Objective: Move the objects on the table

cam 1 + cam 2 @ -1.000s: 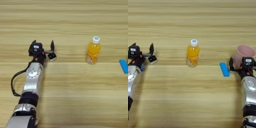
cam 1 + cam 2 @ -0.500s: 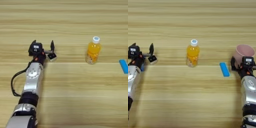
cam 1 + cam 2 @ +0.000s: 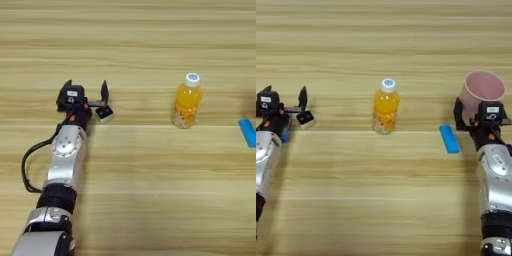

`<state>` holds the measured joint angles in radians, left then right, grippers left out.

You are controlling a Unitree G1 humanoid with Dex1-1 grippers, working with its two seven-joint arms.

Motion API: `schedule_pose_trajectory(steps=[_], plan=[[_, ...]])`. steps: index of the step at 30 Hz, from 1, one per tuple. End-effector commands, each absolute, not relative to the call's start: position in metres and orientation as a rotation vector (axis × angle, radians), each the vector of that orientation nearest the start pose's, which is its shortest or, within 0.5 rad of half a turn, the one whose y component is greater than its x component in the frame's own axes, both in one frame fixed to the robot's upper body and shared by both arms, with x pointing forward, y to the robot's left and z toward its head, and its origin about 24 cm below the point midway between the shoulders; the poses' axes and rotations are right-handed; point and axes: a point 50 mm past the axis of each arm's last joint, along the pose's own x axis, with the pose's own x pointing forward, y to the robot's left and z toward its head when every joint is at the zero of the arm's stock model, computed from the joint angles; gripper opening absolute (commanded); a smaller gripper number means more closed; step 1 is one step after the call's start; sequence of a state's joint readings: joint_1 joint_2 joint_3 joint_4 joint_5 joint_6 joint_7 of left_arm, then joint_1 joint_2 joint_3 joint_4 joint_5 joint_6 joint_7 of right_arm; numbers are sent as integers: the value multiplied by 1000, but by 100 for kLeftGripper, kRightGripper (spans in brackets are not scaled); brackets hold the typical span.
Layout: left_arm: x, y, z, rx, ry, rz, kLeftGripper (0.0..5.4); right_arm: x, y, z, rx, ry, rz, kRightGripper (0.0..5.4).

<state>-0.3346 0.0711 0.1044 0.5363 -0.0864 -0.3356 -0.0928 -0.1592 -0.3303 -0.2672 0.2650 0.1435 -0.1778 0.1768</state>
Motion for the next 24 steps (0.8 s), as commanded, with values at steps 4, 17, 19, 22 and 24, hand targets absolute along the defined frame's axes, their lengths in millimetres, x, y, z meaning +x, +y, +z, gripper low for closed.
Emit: schedule_pose_trajectory(steps=[4,17,19,22,24], plan=[[314,165,45,-15,-140,-47,540,268,-211,76,-127,-128,90,417],[314,164,45,-17,-141,-47,540,270,-194,43,-107,7,150,417],[314,164,45,-18,-141,-46,540,270,-192,35,-102,33,158,417],[313,163,45,-19,-143,-46,540,270,-190,27,-102,62,170,417],[313,163,45,-19,-144,-46,540,270,-189,25,-102,66,177,414]])
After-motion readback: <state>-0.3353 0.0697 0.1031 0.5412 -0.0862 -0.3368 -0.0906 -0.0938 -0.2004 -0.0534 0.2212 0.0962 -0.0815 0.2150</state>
